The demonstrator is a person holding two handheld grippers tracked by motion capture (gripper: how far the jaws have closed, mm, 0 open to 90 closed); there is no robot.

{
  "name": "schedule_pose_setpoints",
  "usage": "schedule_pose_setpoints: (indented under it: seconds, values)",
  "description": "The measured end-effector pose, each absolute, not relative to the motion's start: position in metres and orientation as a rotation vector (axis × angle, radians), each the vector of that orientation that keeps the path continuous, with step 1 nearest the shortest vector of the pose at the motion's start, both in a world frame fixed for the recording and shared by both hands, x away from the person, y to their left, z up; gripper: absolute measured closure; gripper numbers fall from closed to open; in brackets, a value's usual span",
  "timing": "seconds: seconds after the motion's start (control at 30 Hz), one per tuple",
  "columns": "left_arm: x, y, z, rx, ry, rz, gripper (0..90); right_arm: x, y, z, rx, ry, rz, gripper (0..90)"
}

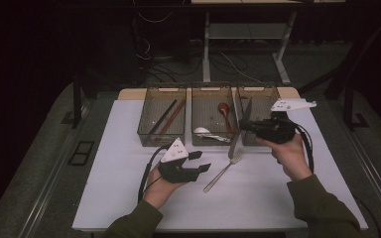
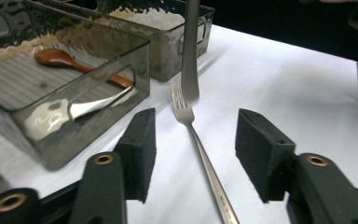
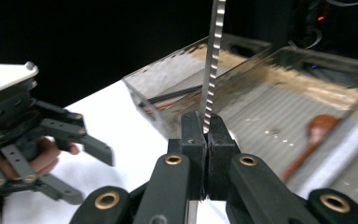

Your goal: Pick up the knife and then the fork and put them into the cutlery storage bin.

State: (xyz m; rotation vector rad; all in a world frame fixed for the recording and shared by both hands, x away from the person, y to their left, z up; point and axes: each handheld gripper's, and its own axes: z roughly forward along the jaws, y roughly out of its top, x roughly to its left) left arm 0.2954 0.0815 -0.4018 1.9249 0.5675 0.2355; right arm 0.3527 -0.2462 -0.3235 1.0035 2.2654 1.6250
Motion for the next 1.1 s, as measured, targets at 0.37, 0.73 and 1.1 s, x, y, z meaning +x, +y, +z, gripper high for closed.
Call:
schedule_pose_setpoints:
  seconds: [0.37, 0.73, 1.1]
  values:
    - [0.283, 0.112, -0.416, 1.97, 0.577, 0.239, 32.0, 0.379, -0.293, -0.285, 1.056, 2.153, 1.513, 88.2]
    - [0.278, 0.14, -0.428, 1.971, 0.624, 0.254, 16.0, 0.419, -0.32, -0.28, 1.161, 2.111, 1.312, 88.1]
    - [0.276, 0.146, -0.434, 1.982, 0.671, 0.254, 0.0, 0.451, -0.329, -0.312, 1.266, 2.248, 0.997, 88.2]
